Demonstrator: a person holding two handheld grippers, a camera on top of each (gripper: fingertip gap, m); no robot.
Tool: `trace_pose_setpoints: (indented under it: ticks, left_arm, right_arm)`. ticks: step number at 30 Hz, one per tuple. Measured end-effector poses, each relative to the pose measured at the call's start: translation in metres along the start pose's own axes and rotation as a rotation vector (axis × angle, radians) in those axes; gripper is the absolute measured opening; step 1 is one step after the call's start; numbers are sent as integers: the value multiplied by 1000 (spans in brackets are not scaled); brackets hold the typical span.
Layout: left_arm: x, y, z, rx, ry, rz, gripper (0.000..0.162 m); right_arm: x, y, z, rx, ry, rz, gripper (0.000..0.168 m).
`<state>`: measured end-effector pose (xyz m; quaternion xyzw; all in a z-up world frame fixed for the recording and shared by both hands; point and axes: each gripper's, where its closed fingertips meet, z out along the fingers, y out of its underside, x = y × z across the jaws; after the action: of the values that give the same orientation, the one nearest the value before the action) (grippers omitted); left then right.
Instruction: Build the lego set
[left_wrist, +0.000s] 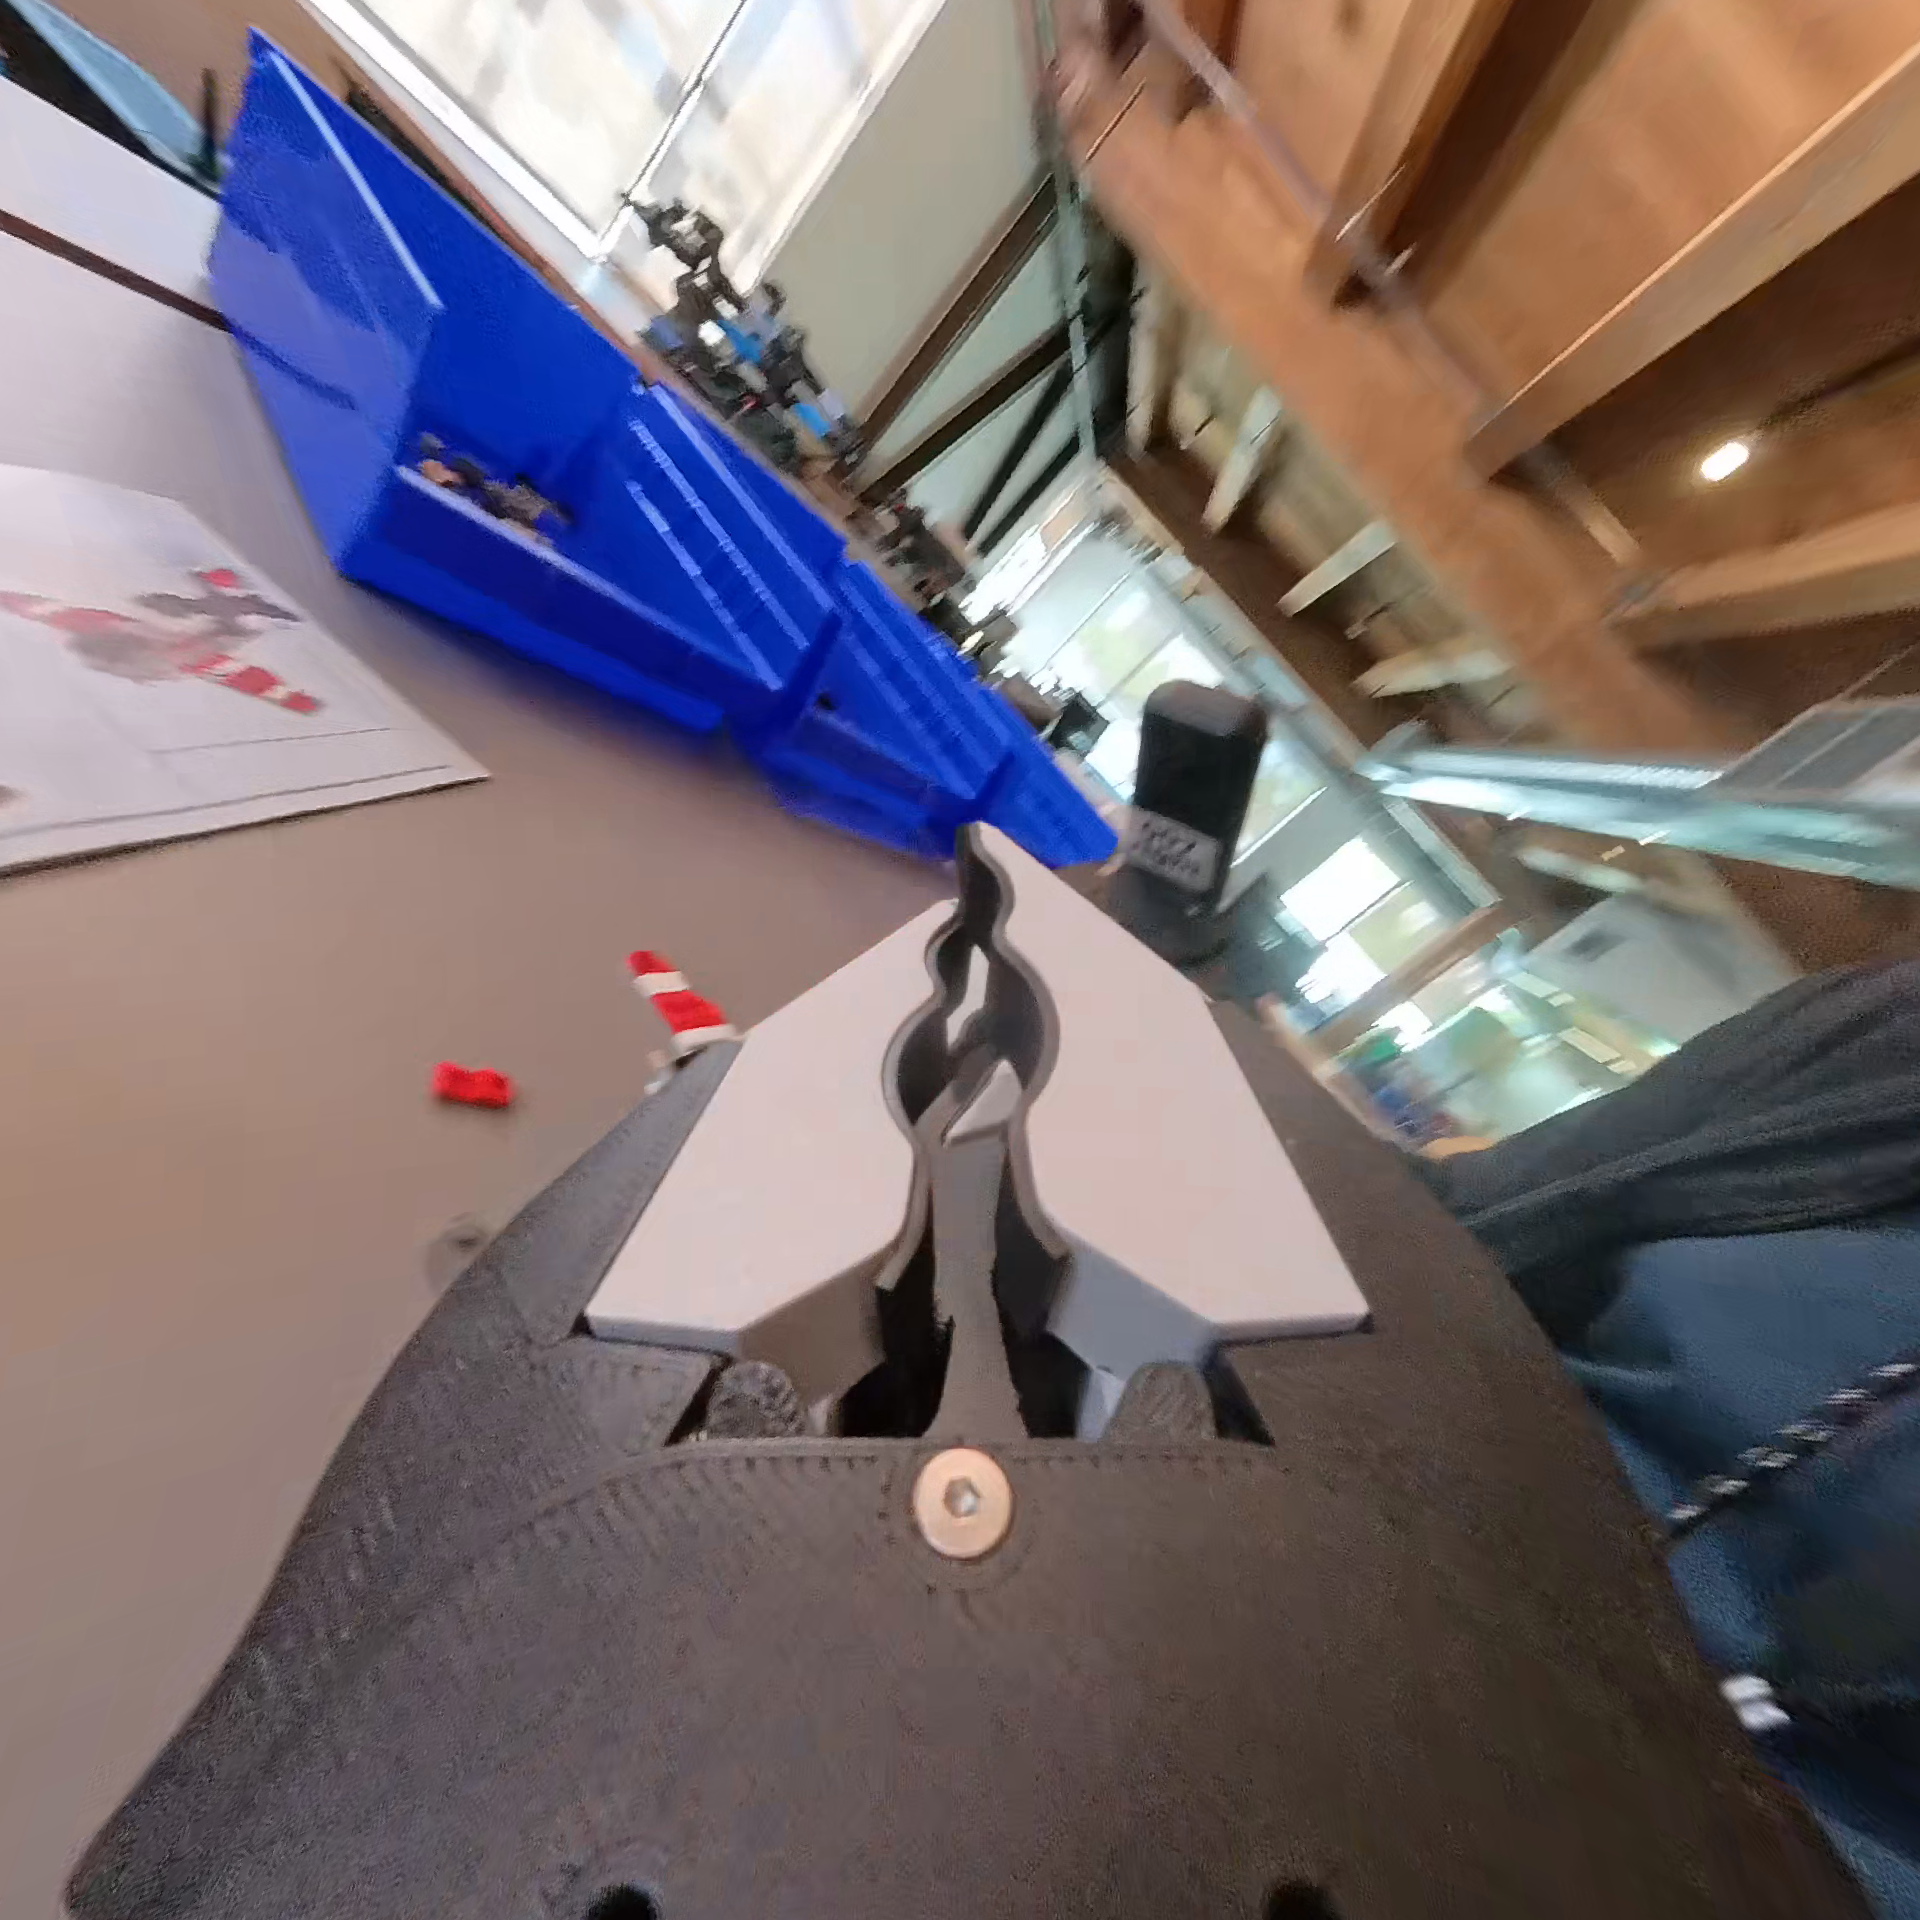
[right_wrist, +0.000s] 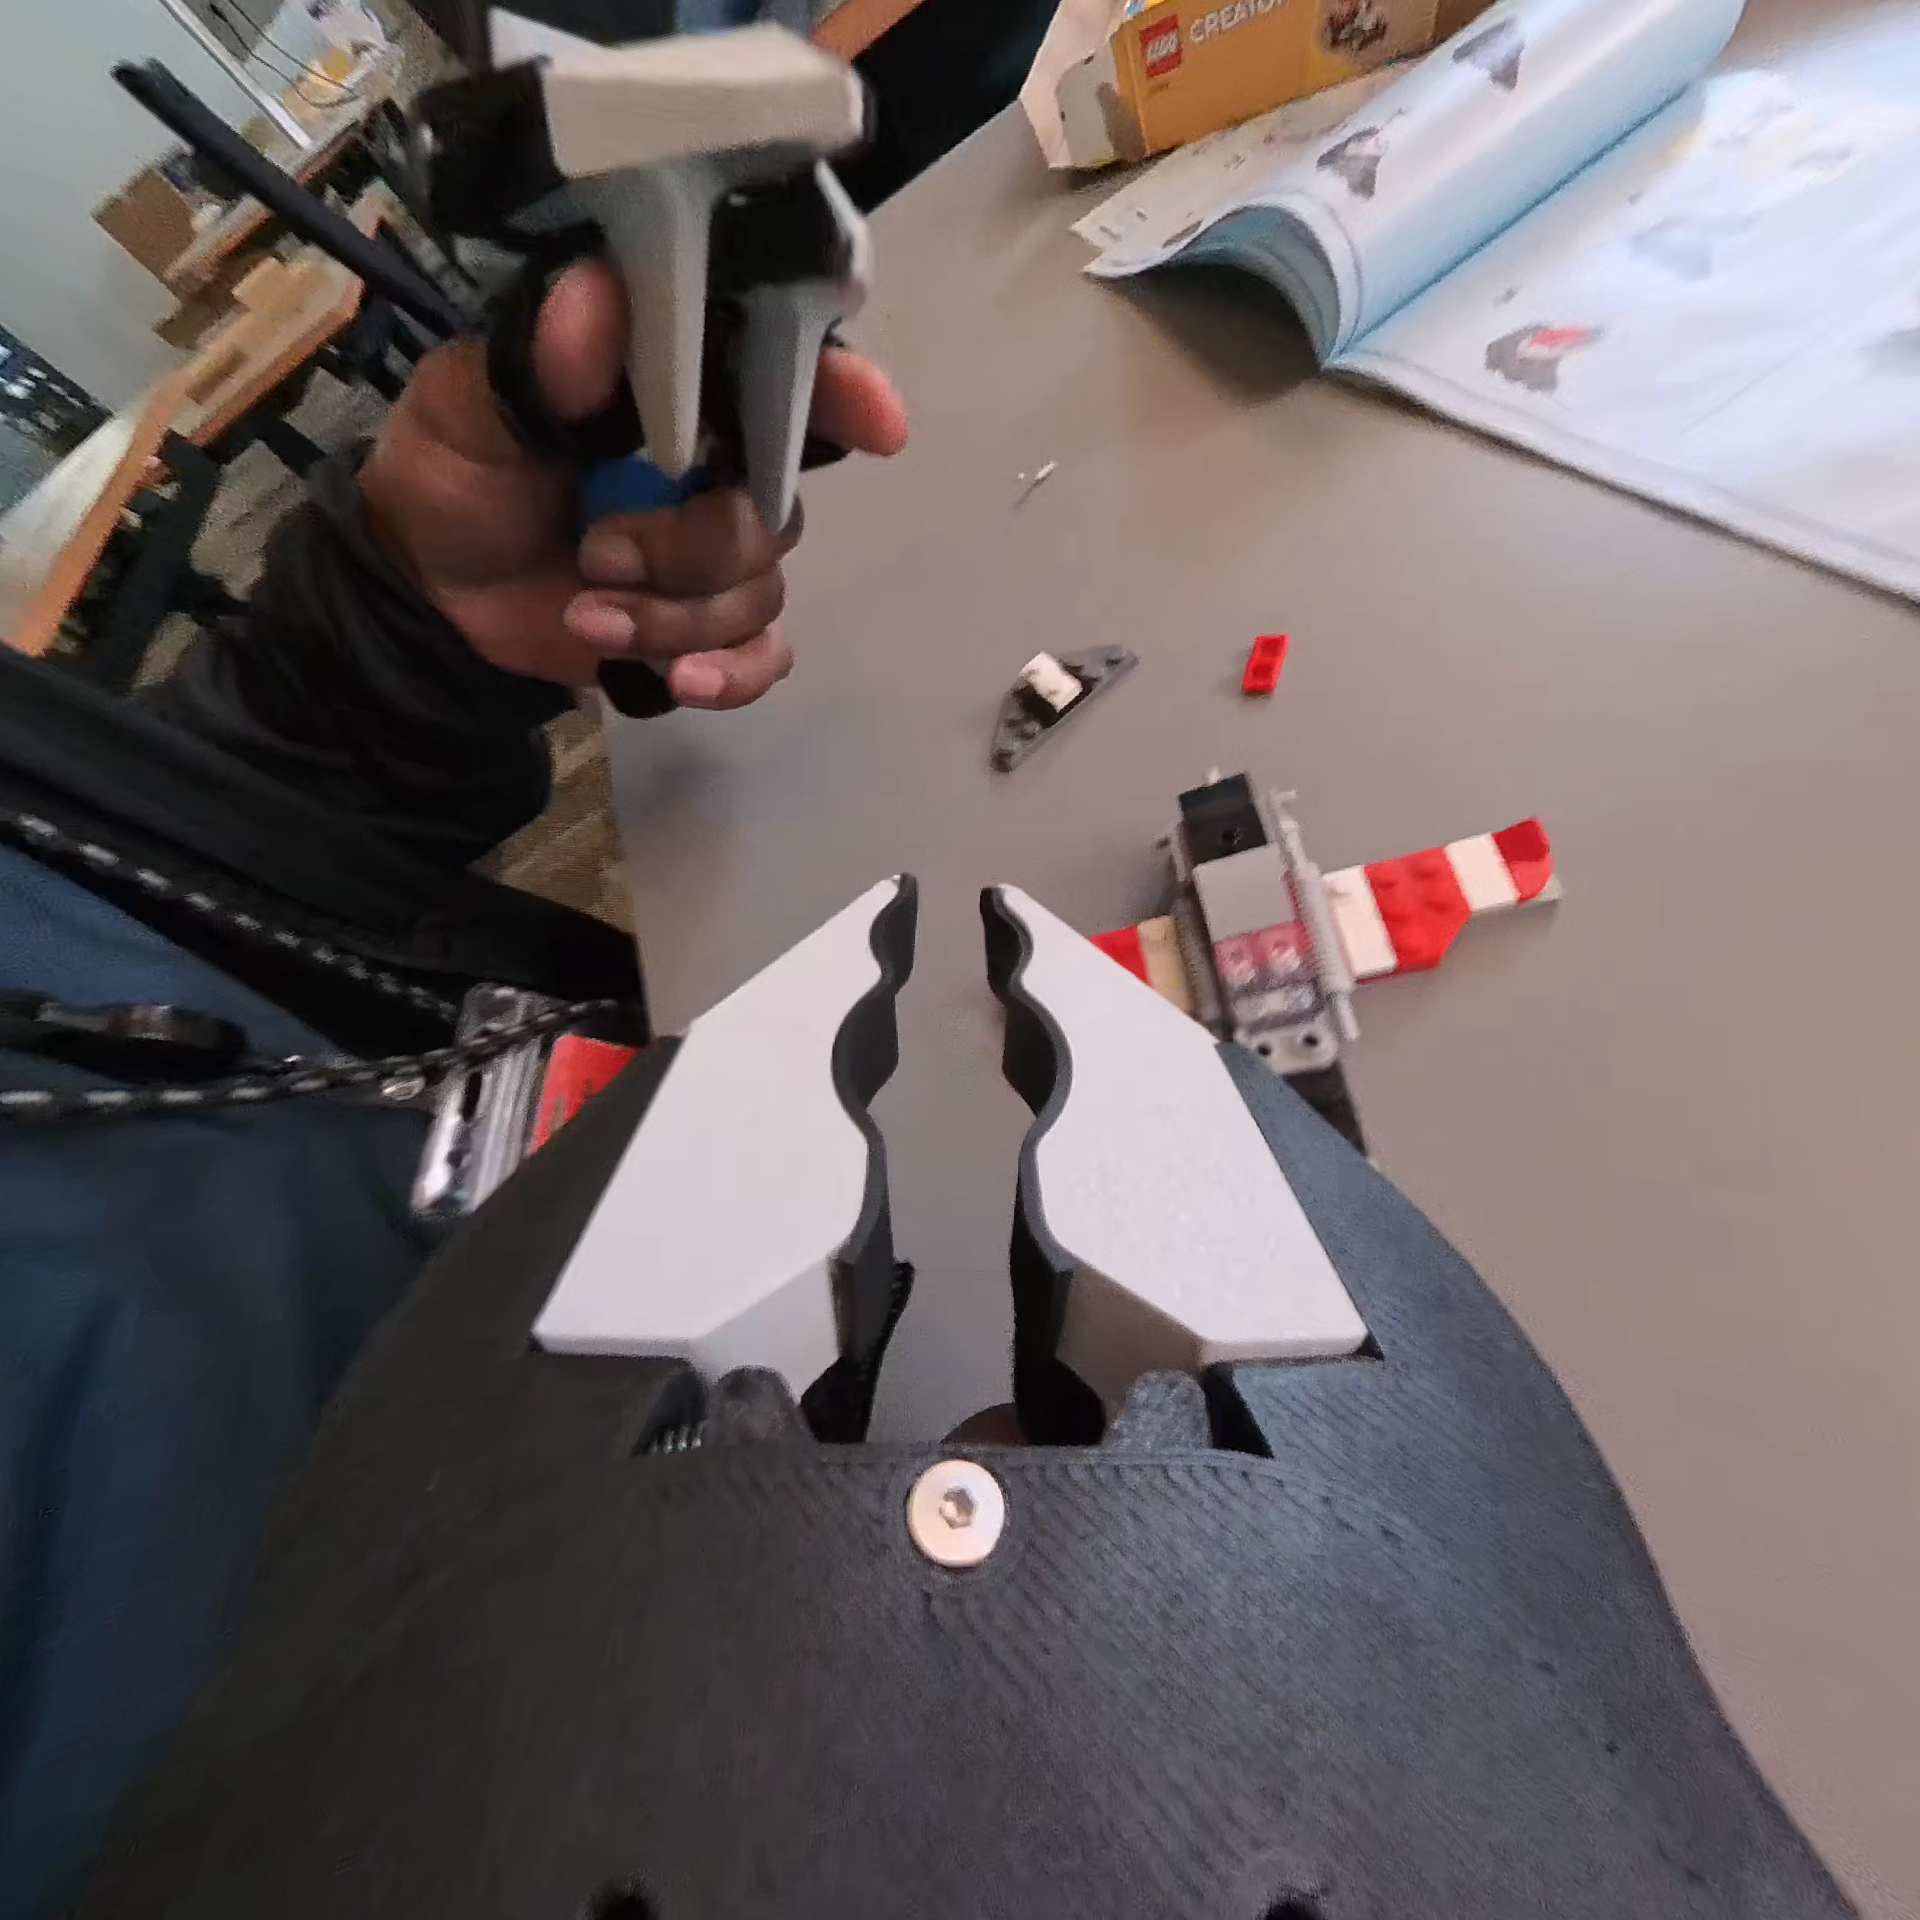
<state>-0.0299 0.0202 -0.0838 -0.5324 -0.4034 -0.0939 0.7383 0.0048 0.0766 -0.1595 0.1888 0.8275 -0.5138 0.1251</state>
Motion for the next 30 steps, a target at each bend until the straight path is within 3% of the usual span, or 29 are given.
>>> trace_pose_setpoints:
  ticks: [9,12,15,19,28,30]
  left_arm:
    - [16,-1,14,54,122,-118,0]
    - [18,1,18,49,126,-116,0]
    - [20,3,20,45,119,-104,0]
    - [22,6,23,36,118,-93,0]
    - [32,13,29,9,132,-79,0]
    - [32,14,31,7,125,-83,11]
  right_arm:
    - [-82,42,-41,-35,-339,231,15]
    - [-91,65,-41,-44,-306,244,16]
    - [-88,67,-43,50,-222,196,13]
    - [-94,81,-40,48,-159,99,13]
    - [-121,116,-25,-34,-350,251,13]
    - [-130,120,-24,-58,-420,263,11]
